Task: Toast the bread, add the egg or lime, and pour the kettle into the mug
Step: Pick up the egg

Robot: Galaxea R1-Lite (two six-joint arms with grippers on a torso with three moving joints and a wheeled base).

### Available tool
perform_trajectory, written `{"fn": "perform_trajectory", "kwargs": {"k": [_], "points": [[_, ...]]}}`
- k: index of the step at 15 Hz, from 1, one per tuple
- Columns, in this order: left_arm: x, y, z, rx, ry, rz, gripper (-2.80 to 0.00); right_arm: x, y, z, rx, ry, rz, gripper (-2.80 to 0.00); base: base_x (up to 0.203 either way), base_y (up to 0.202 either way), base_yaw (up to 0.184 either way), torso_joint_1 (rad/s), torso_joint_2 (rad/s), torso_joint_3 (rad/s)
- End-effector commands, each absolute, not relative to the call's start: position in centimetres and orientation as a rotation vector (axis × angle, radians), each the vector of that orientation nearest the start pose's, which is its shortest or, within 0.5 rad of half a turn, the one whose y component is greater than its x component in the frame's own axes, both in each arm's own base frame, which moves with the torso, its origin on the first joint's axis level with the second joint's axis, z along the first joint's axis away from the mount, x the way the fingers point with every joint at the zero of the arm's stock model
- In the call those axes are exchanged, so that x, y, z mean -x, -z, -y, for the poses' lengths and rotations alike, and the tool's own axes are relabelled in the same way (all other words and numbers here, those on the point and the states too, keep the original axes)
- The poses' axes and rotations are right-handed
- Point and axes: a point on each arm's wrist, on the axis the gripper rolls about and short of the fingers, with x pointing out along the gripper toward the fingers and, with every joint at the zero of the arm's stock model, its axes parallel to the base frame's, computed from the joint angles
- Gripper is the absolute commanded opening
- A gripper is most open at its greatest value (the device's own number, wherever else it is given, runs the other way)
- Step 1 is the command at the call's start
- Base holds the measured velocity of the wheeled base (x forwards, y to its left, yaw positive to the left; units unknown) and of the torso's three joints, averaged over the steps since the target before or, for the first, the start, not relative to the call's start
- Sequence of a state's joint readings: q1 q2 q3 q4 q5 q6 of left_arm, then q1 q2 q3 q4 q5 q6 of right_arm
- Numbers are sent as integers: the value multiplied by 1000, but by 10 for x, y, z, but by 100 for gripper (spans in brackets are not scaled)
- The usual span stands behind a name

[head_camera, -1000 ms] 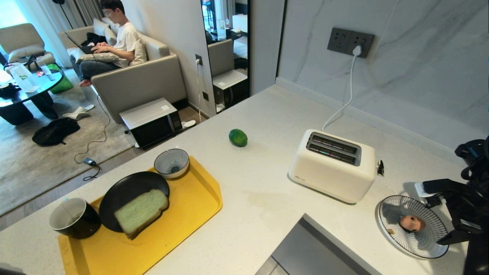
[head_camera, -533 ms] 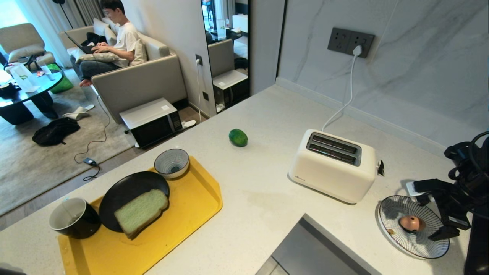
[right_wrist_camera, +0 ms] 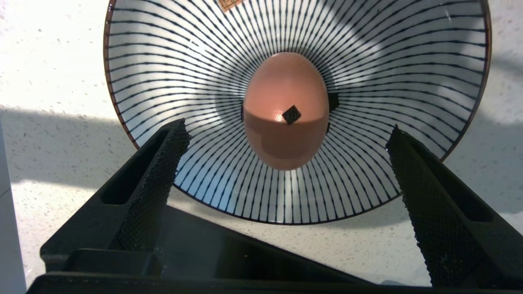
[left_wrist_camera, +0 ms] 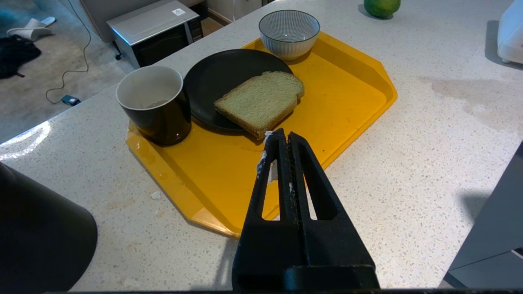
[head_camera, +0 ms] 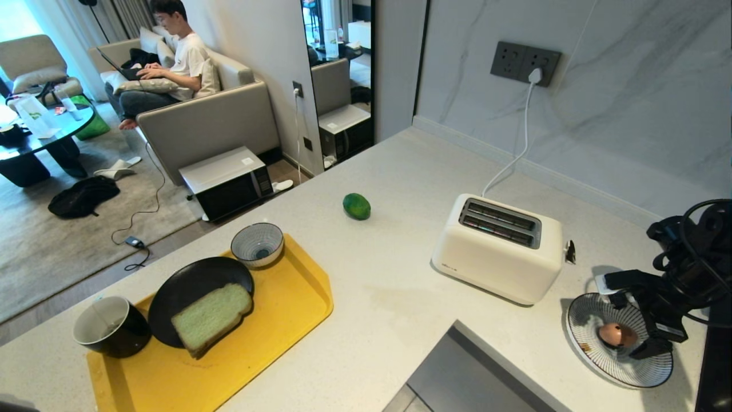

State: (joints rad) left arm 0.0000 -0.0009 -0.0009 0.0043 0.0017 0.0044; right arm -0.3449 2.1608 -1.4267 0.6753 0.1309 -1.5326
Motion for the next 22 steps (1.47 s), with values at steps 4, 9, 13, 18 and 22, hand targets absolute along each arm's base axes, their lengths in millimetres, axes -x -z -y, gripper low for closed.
{"fn": "perform_trajectory", "kwargs": {"k": [4, 9, 13, 18, 22], "points": [[23, -75, 0, -5, -2, -3, -280, -346, -82, 120, 945, -876, -1165, 0, 0, 0, 0, 0, 0, 0], [23, -75, 0, -5, -2, -3, -280, -348, -78, 118, 947, -886, -1171, 0, 0, 0, 0, 0, 0, 0], [23, -75, 0, -5, -2, -3, -280, -351, -73, 115, 953, -896, -1179, 0, 0, 0, 0, 0, 0, 0], [23, -75, 0, -5, -2, -5, -280, -353, -71, 117, 966, -876, -1182, 0, 0, 0, 0, 0, 0, 0], [23, -75, 0, -5, -2, -3, -280, -350, -72, 116, 955, -872, -1189, 0, 0, 0, 0, 0, 0, 0]]}}
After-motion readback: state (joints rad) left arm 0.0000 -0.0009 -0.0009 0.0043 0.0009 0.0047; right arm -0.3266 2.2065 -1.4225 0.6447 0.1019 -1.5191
